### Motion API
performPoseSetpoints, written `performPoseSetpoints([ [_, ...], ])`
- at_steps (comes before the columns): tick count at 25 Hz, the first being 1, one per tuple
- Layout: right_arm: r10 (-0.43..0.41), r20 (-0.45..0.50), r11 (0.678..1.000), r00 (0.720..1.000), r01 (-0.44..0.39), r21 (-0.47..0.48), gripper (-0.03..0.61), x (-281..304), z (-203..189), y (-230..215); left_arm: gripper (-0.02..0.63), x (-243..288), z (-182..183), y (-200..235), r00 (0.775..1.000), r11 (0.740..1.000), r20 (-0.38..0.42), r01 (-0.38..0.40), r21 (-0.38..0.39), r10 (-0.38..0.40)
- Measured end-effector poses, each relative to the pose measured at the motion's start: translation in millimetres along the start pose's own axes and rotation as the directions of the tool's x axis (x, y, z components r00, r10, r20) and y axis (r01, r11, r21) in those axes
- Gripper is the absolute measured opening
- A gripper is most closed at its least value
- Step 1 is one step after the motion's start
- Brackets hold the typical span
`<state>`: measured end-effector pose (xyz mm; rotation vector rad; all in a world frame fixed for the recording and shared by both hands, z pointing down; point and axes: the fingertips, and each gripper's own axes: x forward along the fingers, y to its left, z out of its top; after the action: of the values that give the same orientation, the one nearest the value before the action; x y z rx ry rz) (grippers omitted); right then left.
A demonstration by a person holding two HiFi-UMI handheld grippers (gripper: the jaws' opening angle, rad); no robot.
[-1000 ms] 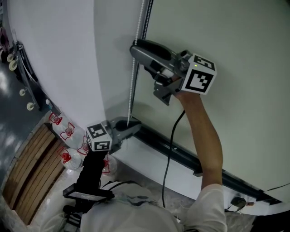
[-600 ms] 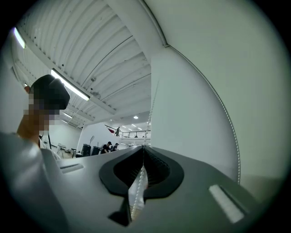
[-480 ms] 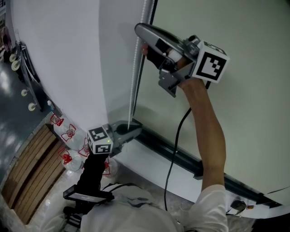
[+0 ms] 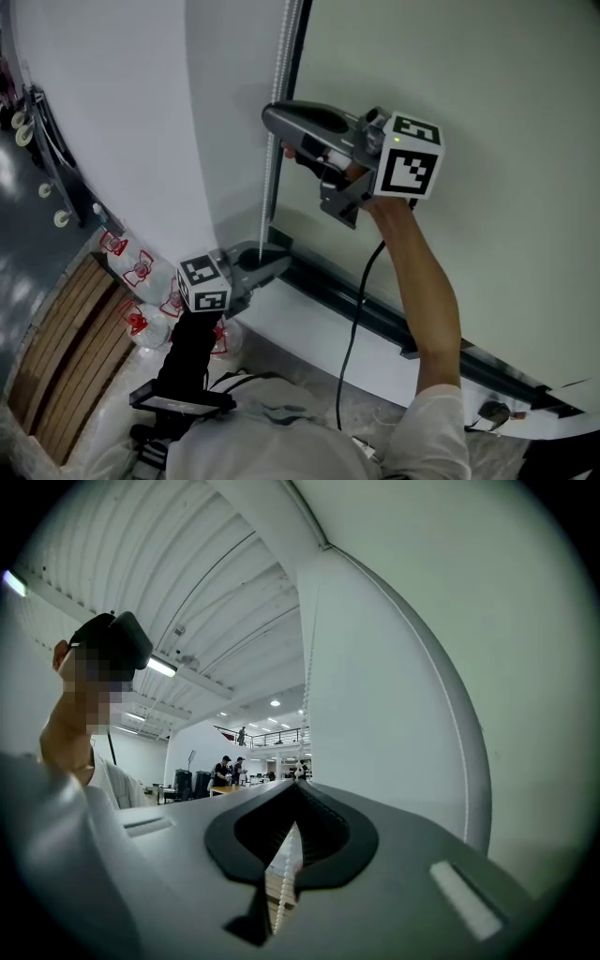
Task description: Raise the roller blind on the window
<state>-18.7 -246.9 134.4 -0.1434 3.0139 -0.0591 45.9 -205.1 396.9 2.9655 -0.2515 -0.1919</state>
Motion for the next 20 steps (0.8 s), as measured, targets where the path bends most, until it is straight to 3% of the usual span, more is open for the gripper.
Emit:
performPoseSetpoints([
  [10, -0.005, 0.001, 0.998, 1.000, 0.005, 0.064, 0.005, -7.9, -40.9, 5.6, -0.002, 1.1, 3.2, -0.9, 1.000, 1.000, 0.005, 0.008, 0.012, -0.009],
  [20, -0.007, -0.093, 0.980, 0.996, 0.025, 0.197, 0.005, -15.8, -134.1, 7.4, -0.002, 0.6, 7.7, 0.3, 1.000, 1.000, 0.008, 0.001, 0.014, -0.001],
])
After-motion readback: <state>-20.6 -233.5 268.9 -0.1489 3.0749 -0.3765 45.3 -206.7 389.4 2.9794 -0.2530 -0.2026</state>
